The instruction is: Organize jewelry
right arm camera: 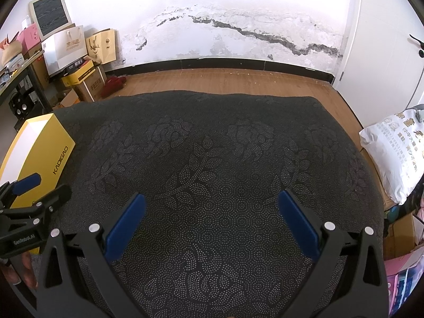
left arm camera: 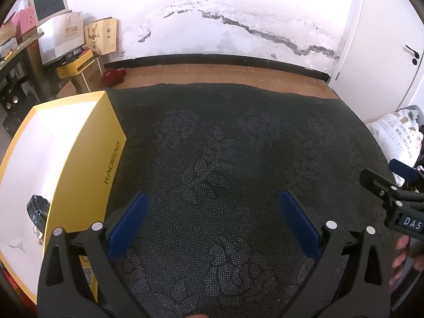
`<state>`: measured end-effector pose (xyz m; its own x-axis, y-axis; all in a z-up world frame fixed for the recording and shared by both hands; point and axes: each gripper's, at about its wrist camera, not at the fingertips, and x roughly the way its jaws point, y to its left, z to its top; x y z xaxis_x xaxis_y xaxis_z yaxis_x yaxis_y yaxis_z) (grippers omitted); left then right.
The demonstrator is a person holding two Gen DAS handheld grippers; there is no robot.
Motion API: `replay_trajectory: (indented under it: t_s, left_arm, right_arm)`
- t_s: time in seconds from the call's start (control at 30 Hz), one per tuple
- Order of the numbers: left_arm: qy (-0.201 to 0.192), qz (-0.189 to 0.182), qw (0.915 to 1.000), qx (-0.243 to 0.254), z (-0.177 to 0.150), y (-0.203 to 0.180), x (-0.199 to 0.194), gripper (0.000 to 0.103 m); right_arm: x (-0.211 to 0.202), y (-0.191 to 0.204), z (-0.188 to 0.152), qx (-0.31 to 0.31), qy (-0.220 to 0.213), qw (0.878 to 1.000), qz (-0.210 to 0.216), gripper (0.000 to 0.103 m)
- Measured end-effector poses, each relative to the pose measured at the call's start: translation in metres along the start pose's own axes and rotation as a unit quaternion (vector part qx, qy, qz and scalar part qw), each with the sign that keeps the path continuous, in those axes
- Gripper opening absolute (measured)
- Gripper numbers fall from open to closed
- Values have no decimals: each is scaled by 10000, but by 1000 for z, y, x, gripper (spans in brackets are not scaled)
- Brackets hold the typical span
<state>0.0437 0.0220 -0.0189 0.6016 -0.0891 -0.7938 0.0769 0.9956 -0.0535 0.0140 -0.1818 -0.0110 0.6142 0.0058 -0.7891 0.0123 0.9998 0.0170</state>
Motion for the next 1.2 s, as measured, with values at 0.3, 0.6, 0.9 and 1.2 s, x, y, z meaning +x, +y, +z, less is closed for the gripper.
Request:
replay_trajectory:
  t_s: [0.3,0.6,0.9,1.2]
  left_arm:
    - [-7,-119,9999,-30,0,0,0,97]
    - [-176,116,9997,-133,-2,-3,-4,97]
    - [-193,-3,9995,-269,-2,-1,-5,97]
    - [-354,329,9988,126,-2,-13,-7,97]
  right_arm:
    - [1,0,-1,-16,1,10000,-5,97]
    - [1,2,-3,-31,15,10000,-8,97]
    - [0,1,-3,-18,4,10000,-20,97]
    - [0,0,-3,-14,1,10000,-24,97]
